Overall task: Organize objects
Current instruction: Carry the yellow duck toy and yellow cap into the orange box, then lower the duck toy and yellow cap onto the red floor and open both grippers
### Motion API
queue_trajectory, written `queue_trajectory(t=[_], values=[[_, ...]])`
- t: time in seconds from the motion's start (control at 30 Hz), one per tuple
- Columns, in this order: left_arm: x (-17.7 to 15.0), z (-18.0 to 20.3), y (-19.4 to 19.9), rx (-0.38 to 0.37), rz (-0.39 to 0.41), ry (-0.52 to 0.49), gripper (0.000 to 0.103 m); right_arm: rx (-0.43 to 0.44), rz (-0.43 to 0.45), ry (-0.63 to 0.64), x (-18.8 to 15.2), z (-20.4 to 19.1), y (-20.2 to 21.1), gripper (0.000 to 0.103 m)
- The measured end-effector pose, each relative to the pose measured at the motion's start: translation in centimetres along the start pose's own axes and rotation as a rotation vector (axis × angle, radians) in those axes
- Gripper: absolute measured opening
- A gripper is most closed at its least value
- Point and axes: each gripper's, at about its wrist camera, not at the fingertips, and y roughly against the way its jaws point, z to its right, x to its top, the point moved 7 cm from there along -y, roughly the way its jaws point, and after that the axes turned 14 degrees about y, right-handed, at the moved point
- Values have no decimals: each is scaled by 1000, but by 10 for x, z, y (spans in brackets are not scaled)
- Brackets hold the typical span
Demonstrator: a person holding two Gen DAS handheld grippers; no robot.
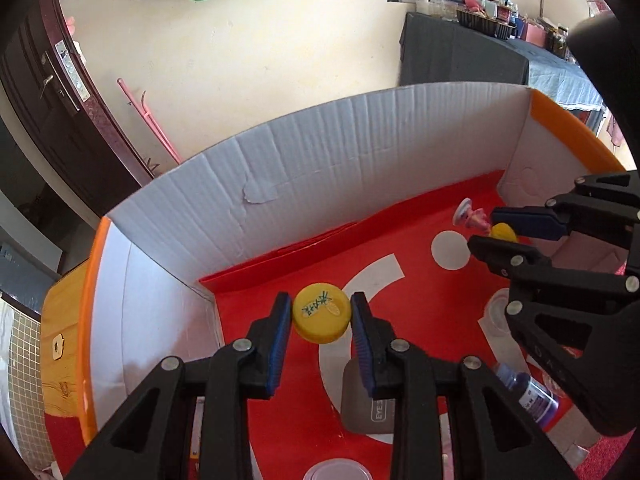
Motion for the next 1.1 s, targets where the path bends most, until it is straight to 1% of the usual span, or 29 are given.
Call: queue_trajectory(t=[0.17, 0.33, 0.63, 1.1], values=[[2, 0, -19, 22, -37, 7, 32, -30, -62, 13, 2, 4, -20, 20], [2, -2, -31, 5, -88, 34, 32, -36, -98, 24, 0, 6, -31, 20], [3, -4, -32, -21, -104, 51, 32, 11, -106, 14, 0, 8, -33, 20], [0, -3, -24, -11, -99, 38, 32, 1, -109, 32, -4, 11, -28, 20]])
